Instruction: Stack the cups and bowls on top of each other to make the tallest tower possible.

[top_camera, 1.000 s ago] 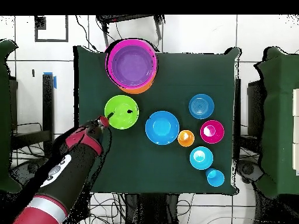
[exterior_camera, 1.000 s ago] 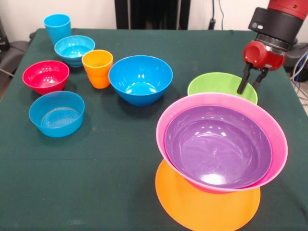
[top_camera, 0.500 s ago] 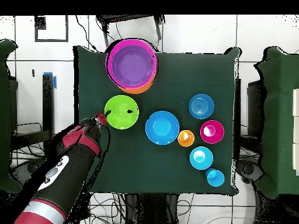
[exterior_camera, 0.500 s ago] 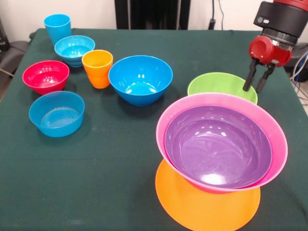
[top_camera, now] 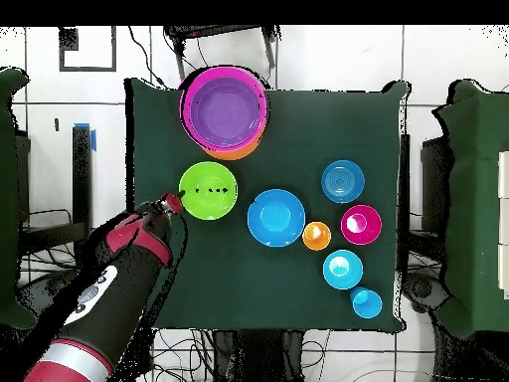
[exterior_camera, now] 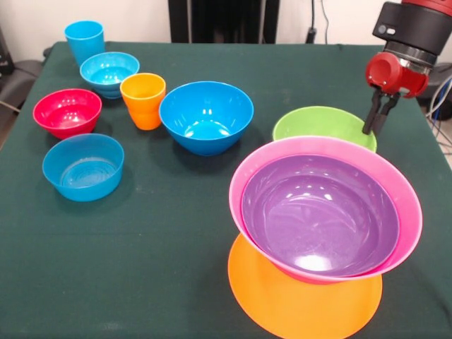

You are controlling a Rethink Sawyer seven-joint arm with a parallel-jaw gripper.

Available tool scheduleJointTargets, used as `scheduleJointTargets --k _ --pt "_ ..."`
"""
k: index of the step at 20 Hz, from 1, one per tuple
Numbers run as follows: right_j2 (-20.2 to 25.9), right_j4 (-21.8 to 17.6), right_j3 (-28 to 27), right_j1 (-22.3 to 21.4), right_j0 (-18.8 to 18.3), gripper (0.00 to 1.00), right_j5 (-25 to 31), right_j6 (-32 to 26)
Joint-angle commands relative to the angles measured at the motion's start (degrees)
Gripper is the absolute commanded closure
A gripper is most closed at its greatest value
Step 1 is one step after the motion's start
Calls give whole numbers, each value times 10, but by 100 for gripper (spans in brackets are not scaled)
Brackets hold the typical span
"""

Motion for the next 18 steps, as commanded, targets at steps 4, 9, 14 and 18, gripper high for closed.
scheduleJointTargets --k 4,9,14,18 --pt "60 8 -23 13 -8 100 57 77" --pt "58 9 -26 16 -9 100 58 78" --pt "56 8 -25 14 -9 100 48 80" --pt "56 9 1 -13 -6 100 -1 99"
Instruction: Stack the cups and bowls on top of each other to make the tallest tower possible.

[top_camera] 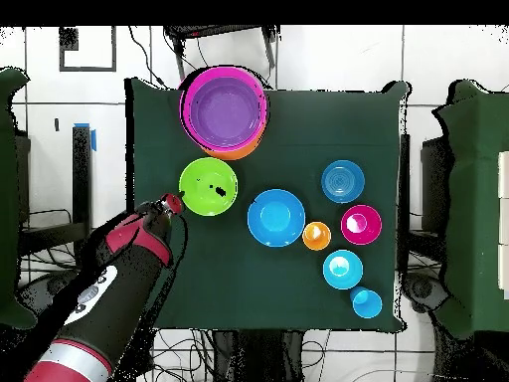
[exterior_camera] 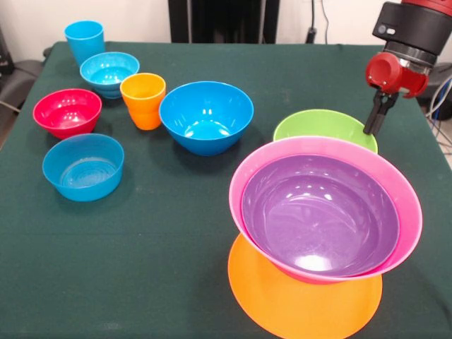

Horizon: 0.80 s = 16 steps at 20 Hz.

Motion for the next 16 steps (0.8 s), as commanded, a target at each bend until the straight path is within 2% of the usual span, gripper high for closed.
scheduleJointTargets --k 1,4,6,16 --pt "64 8 8 -22 -11 100 -10 100" --pt "85 6 33 -52 -24 100 -24 104" --pt "89 5 43 -69 -26 100 -56 115" --pt "78 -8 92 -127 -20 100 -20 103"
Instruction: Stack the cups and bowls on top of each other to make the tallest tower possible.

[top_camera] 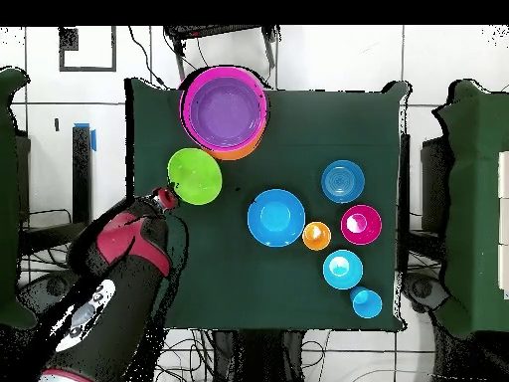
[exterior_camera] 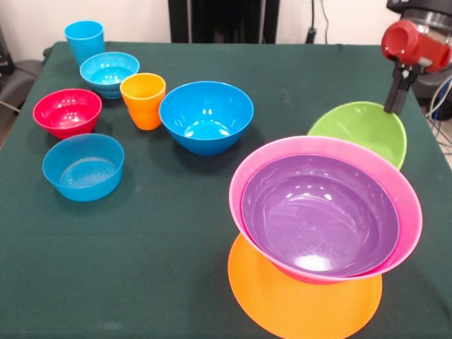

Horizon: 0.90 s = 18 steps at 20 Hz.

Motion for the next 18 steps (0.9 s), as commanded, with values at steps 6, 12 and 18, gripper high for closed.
scheduleJointTargets --k 6,12,18 --pt "73 -16 70 -69 -19 100 19 77" --pt "77 -23 80 -82 -29 100 21 66" --pt "81 -28 79 -84 -37 100 21 59"
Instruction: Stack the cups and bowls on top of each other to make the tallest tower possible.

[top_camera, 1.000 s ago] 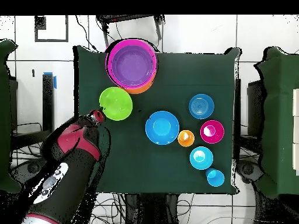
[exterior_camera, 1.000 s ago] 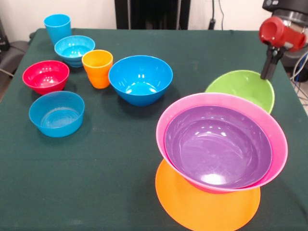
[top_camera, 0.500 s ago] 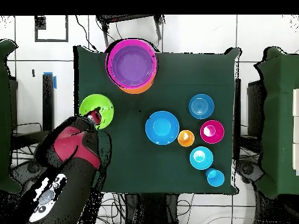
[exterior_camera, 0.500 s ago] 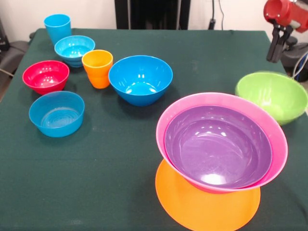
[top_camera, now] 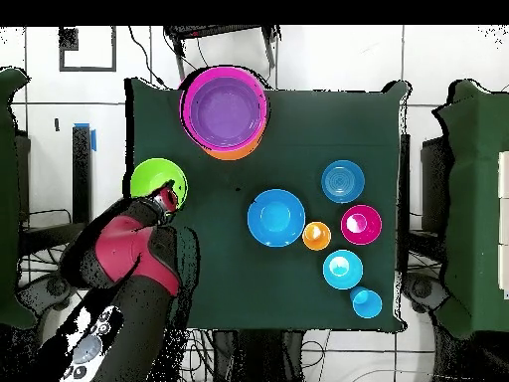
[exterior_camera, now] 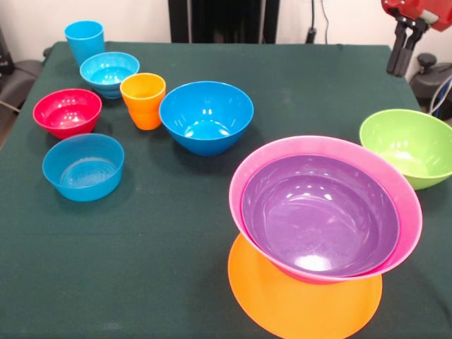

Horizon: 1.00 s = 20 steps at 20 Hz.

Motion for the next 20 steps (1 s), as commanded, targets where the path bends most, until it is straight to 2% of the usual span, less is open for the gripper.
scheduleJointTargets --k 1,12,16,20 --pt "81 -28 31 2 -20 100 19 59" --pt "104 -25 19 41 -37 100 -32 74" --pt "100 -17 20 57 -26 100 -54 90" --pt "86 3 5 73 -6 100 -51 101"
